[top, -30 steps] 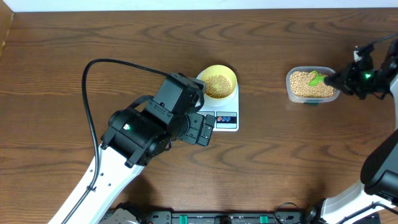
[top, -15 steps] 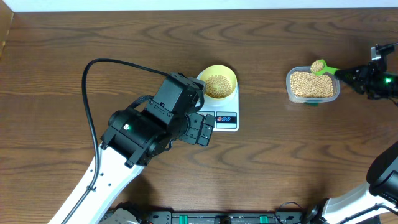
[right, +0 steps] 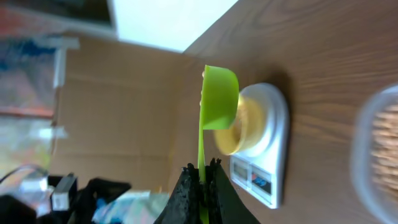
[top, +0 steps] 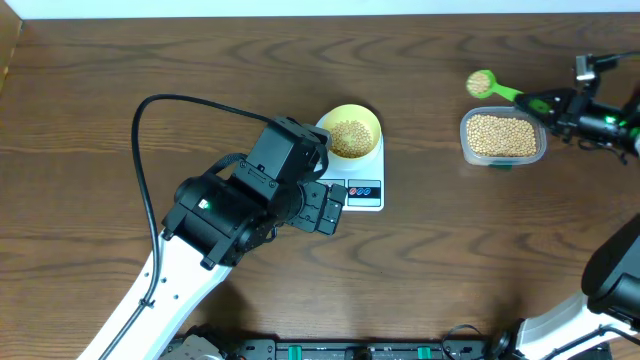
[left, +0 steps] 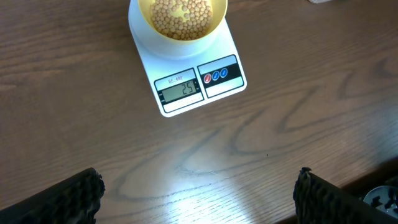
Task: Scoop item into bowl and weigh 50g on scale
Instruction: 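Lift the filled scoop and carry it over the yellow bowl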
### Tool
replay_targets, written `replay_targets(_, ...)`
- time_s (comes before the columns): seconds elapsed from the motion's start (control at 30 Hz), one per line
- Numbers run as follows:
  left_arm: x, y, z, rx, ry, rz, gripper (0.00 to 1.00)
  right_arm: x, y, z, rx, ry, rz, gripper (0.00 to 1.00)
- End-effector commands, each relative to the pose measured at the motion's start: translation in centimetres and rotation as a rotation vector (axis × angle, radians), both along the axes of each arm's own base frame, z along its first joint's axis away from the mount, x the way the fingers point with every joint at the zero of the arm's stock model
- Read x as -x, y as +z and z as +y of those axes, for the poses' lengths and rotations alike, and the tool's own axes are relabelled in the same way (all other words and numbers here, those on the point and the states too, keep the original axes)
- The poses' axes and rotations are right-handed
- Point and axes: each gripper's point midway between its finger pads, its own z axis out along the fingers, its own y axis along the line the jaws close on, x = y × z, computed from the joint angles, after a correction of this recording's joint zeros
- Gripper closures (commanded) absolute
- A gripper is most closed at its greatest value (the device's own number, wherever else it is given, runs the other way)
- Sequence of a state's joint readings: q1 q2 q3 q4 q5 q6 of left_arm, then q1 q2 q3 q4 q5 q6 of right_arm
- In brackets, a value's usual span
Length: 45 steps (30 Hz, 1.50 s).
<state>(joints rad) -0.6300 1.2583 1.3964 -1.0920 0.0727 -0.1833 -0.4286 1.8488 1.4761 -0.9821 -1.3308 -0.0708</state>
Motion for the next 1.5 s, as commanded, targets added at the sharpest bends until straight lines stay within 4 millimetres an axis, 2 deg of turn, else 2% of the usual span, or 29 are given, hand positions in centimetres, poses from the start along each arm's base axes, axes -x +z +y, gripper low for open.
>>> replay_targets(0.0,-0.1,0.9,0.1,0.013,-0.001,-0.026,0.00,0.5,1.2,4.5,-0.079,0.124,-0.041,0.99)
replay_targets(0.1,-0.1,0.9,0.1,0.013,-0.001,-0.026,0.00,0.9,1.2,8.6,-0.071,0.230,-0.063,0.99)
replay_targets(0.2,-0.1,0.9,0.1,0.013,-0.001,-0.026,0.00,1.1,1.3,11.4,-0.061,0.300,-0.082,0.99)
replay_targets(0.3,-0.1,0.9,0.1,0.013,-0.001,-0.026,0.00,0.9,0.1,15.3,0.018,0.356,-0.051,0.99)
replay_targets(0.47,-0.1,0.9,0.1,0.013,-0.001,-0.026,0.00,0.2,-1.5,19.0,0.146,0.365,-0.041,0.99)
replay_targets(0.57,-0.1,0.9,0.1,0.013,-0.001,-0.026,0.00,0.5,-2.0,20.2,0.182,0.381,-0.047,0.99)
replay_targets(0.73,-0.1,0.9,0.1,0.013,-0.001,-0.026,0.00,0.5,-3.4,21.2,0.274,0.372,-0.039,0.99)
replay_targets(1.2,-0.1,0.9,0.1,0.013,-0.001,-0.026,0.00,0.1,-5.6,20.2,0.413,0.326,-0.006,0.98)
replay_targets(1.47,-0.1,0.9,0.1,0.013,-0.001,-0.026,0.00,0.2,-6.7,21.0,0.517,0.327,-0.022,0.98)
